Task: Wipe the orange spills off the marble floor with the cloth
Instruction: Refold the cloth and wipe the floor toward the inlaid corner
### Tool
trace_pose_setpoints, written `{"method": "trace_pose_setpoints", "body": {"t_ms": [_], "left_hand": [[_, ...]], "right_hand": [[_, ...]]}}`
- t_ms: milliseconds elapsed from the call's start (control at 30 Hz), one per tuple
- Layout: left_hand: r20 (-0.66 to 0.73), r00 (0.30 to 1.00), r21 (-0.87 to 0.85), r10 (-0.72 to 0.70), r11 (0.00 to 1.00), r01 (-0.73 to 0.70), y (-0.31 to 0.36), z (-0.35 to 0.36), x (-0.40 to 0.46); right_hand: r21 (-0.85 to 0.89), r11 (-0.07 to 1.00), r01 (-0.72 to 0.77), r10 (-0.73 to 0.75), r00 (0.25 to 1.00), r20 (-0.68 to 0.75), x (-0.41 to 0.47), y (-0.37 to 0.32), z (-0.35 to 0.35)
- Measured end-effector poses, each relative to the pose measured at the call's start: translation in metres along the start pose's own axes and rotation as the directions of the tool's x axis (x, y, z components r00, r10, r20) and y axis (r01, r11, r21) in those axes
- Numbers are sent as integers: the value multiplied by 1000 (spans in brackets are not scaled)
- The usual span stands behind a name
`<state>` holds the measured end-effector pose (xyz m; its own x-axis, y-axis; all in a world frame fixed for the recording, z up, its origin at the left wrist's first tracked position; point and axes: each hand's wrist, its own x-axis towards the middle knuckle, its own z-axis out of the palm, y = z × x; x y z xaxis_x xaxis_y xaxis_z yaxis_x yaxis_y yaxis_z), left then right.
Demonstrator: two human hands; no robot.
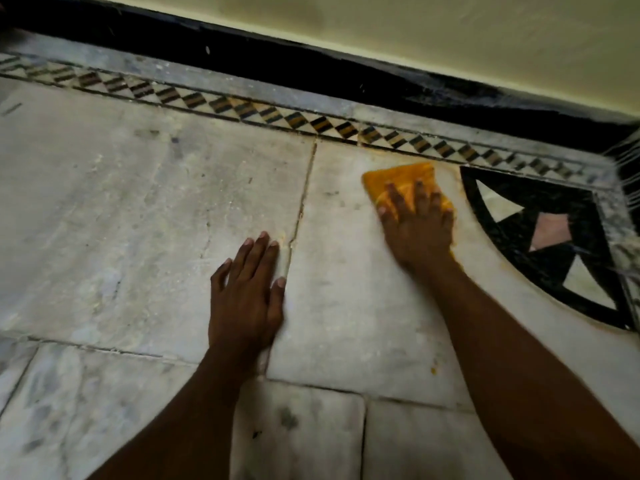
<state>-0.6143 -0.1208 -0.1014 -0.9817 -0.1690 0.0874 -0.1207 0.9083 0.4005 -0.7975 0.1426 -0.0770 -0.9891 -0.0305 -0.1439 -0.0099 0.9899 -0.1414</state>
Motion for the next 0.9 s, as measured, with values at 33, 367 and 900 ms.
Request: {"method": "trace_pose_setpoints", "body": {"t_ms": [33, 367, 900], "left_hand": [[1, 1000, -14, 13, 1000, -13, 0, 1, -1], [7, 988, -82, 152, 985, -151, 13, 1, -13], [76, 996, 50, 49, 997, -52, 73, 36, 27]], "right_hand": [[27, 996, -86, 85, 996, 21, 16, 8, -7], [-4, 989, 146, -146, 989, 0, -72, 59, 9], [-62, 965, 254, -257, 965, -58, -42, 101, 2]]}}
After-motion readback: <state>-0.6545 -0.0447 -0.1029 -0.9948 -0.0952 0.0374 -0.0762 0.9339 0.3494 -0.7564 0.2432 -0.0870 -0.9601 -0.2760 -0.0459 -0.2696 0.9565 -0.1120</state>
